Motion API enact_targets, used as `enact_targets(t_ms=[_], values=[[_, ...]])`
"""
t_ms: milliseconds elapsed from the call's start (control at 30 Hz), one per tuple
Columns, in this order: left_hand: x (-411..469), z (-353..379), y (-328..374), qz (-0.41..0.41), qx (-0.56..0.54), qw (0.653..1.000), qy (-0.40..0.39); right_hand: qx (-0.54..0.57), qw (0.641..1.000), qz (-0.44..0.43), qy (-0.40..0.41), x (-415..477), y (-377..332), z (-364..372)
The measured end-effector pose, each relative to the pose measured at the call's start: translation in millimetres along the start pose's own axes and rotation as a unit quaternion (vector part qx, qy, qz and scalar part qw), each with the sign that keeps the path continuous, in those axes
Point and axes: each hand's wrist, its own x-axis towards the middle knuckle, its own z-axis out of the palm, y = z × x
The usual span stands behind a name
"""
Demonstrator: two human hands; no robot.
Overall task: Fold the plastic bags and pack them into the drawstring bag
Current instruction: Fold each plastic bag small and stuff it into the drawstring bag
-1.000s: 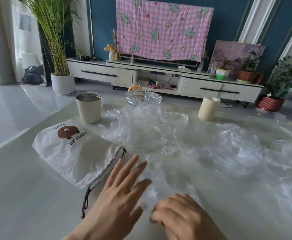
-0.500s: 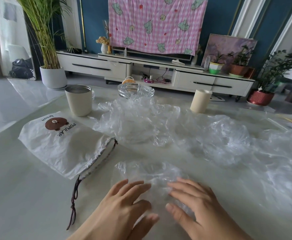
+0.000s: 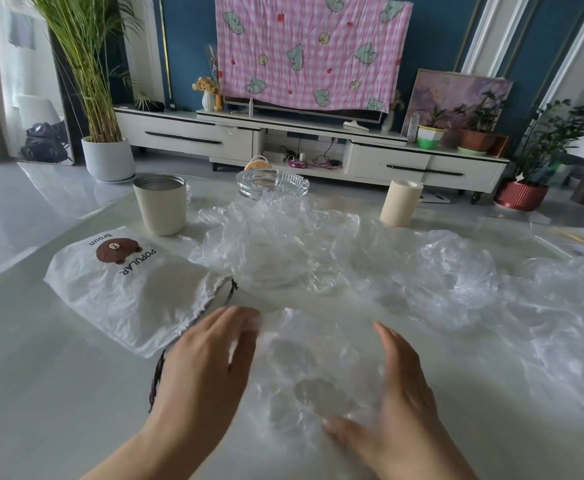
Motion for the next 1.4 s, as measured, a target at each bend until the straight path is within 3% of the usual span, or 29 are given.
enact_targets(t_ms=[67,167,300,367,501,534,634,701,801,901,968,1135,1268,1401], values=[[2.9,-7.3,-0.1,-0.004,-0.022,0.999,0.028,-0.031,0.998,0.047,0.002,4.9,4.0,0.7],[2.8,-17.7,1.2,0.081,0.007,0.996,0.034,-0.057,0.995,0.057,0.054,18.3,22.1,-2.1],[-17.7,-9.6,1.5,0.243,0.08,0.966,-0.038,-0.181,0.971,0.129,0.084,45.2,56.8,-24.8],[-33.0,-2.1,1.9,0.268,0.112,0.953,-0.091,-0.187,0.967,0.138,0.1,51.6,58.6,-35.3],[-37.1,-10.4,14.9,0.192,0.082,0.967,-0.148,-0.05,0.961,-0.052,0.266,31.5,23.0,-31.8],[-34.0,-13.3,18.3,0.161,0.053,0.975,-0.142,0.002,0.962,-0.105,0.253,20.7,4.7,-27.4],[-27.3,-3.0,21.8,0.085,-0.006,0.99,-0.116,0.086,0.972,-0.207,0.071,2.4,-33.5,-7.7],[-33.7,12.9,17.4,0.086,0.01,0.986,-0.144,0.091,0.971,-0.219,-0.02,0.8,-41.9,12.9],[-48.7,26.4,0.6,0.113,0.109,0.963,-0.217,-0.003,0.979,-0.206,-0.017,1.2,-33.2,38.2],[-51.9,20.8,-10.5,0.107,0.168,0.95,-0.241,-0.11,0.976,-0.187,-0.017,2.0,-19.1,39.2],[-51.3,14.3,-14.5,0.091,0.213,0.938,-0.258,-0.16,0.971,-0.155,-0.083,4.5,-10.8,26.1],[-48.4,3.7,-17.0,0.075,0.239,0.927,-0.28,-0.203,0.947,-0.187,-0.163,7.9,17.5,3.4],[-46.9,3.4,-16.9,0.078,0.239,0.924,-0.288,-0.181,0.95,-0.192,-0.165,8.9,20.5,2.0],[-45.0,-1.7,-11.9,0.095,0.17,0.939,-0.283,0.002,0.979,-0.151,-0.138,-1.3,7.0,-13.3]])
